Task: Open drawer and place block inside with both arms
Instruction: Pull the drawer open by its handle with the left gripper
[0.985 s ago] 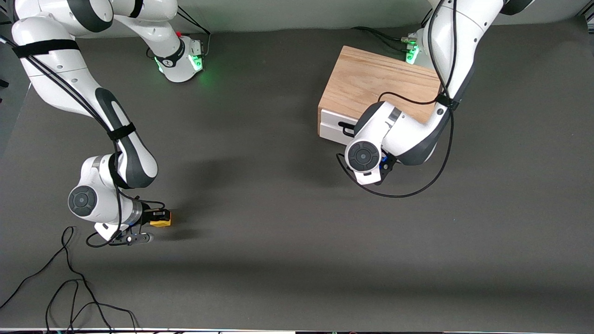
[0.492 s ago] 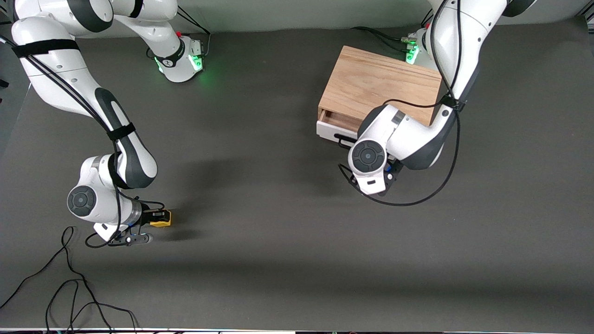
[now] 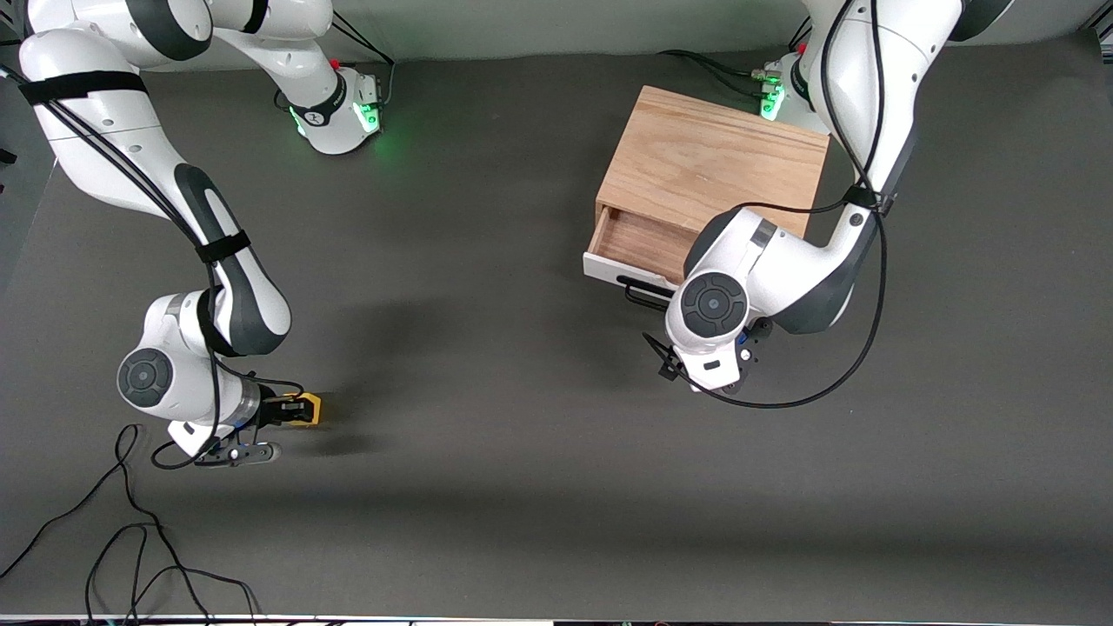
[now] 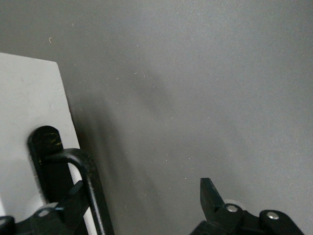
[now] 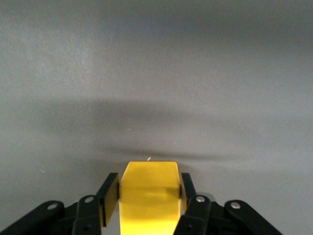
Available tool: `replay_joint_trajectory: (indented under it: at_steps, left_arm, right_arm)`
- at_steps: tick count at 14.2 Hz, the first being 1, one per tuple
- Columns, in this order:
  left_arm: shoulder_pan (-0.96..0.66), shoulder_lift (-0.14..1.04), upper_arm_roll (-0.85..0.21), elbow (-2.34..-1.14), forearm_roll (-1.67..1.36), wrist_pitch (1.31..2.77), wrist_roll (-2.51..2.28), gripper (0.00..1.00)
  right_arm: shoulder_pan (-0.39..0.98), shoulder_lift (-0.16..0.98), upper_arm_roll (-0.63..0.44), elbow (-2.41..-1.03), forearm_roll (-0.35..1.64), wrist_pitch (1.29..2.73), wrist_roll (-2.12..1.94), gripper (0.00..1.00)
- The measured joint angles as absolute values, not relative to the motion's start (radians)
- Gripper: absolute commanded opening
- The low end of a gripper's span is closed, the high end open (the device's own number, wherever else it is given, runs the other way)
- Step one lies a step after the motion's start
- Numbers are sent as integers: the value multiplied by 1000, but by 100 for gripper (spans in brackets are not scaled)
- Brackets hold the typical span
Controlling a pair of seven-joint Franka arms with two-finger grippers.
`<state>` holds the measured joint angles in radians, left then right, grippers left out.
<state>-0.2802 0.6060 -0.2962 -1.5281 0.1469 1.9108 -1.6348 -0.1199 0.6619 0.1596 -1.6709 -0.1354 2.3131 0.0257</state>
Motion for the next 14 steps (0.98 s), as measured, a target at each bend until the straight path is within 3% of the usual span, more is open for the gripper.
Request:
replay_joint_trajectory:
  at_steps: [4, 5, 6, 11, 14]
  left_arm:
    - [-280, 607, -296, -1504, 147, 1931, -1635, 99]
    - [-280, 607, -295, -1481, 147, 1919, -1635, 99]
    - [-280, 607, -295, -1447, 147, 1882, -1635, 99]
    - [-280, 599, -298, -1201, 147, 1539, -1634, 99]
    - [-276, 570, -297, -1115, 148, 1365, -1546, 99]
  right_arm:
    - [-120, 661, 160, -1632, -135, 2273, 26, 35]
    - [-120, 662, 160, -1632, -135, 2271, 26, 83]
    - [-119, 662, 160, -1634, -135, 2270, 26, 100]
    - [-119, 663, 160, -1635, -135, 2261, 26, 100]
    - [-119, 665, 160, -1653, -135, 2264, 26, 100]
